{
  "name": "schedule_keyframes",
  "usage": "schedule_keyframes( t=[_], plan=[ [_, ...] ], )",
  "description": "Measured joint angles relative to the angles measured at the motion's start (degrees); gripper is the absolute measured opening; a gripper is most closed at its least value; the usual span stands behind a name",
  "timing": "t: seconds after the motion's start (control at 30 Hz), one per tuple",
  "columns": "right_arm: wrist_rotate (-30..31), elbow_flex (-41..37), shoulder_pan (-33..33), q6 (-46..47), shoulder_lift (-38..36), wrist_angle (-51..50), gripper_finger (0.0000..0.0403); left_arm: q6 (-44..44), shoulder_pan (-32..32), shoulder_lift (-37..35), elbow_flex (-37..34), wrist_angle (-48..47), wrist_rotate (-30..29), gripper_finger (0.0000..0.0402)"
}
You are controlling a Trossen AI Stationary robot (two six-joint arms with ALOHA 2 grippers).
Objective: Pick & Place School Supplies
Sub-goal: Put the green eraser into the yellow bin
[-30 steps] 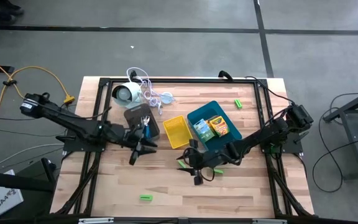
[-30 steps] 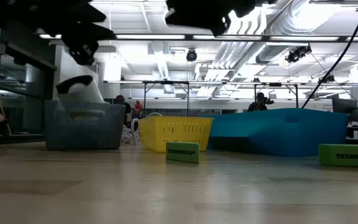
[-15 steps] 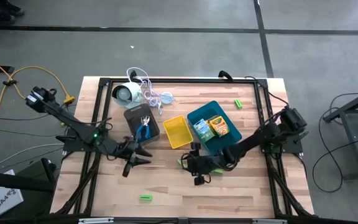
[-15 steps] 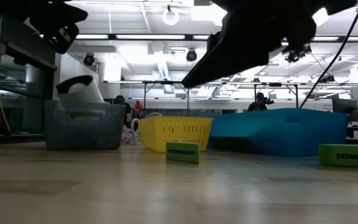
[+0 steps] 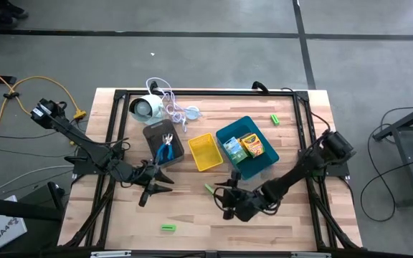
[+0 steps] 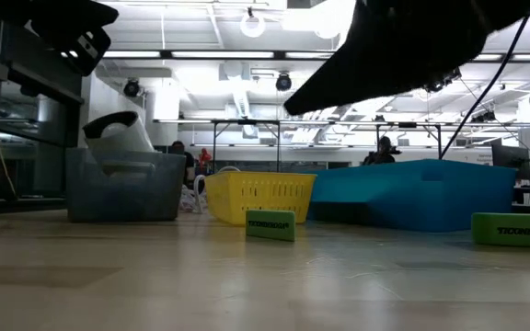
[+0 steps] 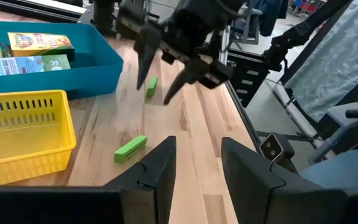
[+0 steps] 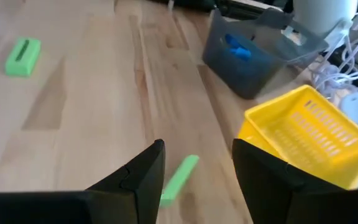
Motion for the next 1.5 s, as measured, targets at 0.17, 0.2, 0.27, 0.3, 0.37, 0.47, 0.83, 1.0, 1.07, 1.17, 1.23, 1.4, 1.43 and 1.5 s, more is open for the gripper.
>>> schedule_keyframes(
  t=[0.17, 0.2, 0.27, 0.3, 0.37, 0.47, 0.83, 1.0, 1.07, 1.17, 1.23, 1.4, 1.43, 1.5],
  plan=[
    [3.9, 0.0, 0.2, 1.5, 5.0, 7.4, 0.0179, 0.0, 0.0, 0.0, 0.0, 0.1, 0.0, 0.0124],
    [4.6, 0.0, 0.2, 1.6, 6.0, 8.9, 0.0179, -0.1, 0.0, 0.0, 0.0, 0.1, 0.0, 0.0124],
    [6.5, 0.0, 0.2, 2.0, 7.4, 12.1, 0.0179, -0.7, 0.0, 0.0, 0.0, 0.0, 0.0, 0.0124],
    [7.1, 0.0, 0.3, 2.5, 8.1, 13.7, 0.0179, -0.7, 0.0, 0.0, 0.0, 0.0, 0.0, 0.0124],
    [7.4, 0.0, 0.3, 4.0, 9.3, 14.9, 0.0179, -0.7, 0.0, 0.0, 0.0, 0.0, 0.0, 0.0124],
    [7.2, 0.0, 0.4, 7.6, 10.6, 14.9, 0.0179, -0.7, 0.0, 0.0, 0.0, 0.0, 0.0, 0.0124],
    [6.9, 0.0, 0.9, 15.0, 14.4, 15.1, 0.0179, -0.8, 0.0, 0.0, 0.0, 0.0, 0.0, 0.0124],
    [6.7, 0.0, 0.9, 16.4, 15.0, 14.9, 0.0179, -0.8, 0.0, 0.0, 0.0, 0.0, 0.0, 0.0124],
    [6.7, 0.0, 0.9, 16.9, 15.0, 14.5, 0.0179, -0.8, 0.0, 0.0, 0.0, 0.0, 0.1, 0.0124],
    [6.9, 0.0, 0.9, 17.0, 15.0, 14.5, 0.0179, -0.8, 0.0, 0.0, 0.0, 0.0, 0.1, 0.0124],
    [6.7, 0.0, 0.9, 17.9, 15.0, 13.8, 0.0179, -0.8, 0.0, 0.0, 0.0, 0.0, 0.1, 0.0124],
    [6.8, 0.0, 0.8, 20.1, 15.0, 12.1, 0.0179, -0.8, 0.0, 0.0, 0.0, 0.0, 0.1, 0.0124],
    [6.8, 0.0, 0.8, 20.6, 15.0, 11.4, 0.0179, -0.8, 0.0, 0.0, 0.0, 0.0, 0.1, 0.0124],
    [6.8, 0.0, 0.5, 22.1, 15.0, 10.3, 0.0179, -0.8, 0.0, 0.0, 0.0, 0.0, 0.1, 0.0124]
  ],
)
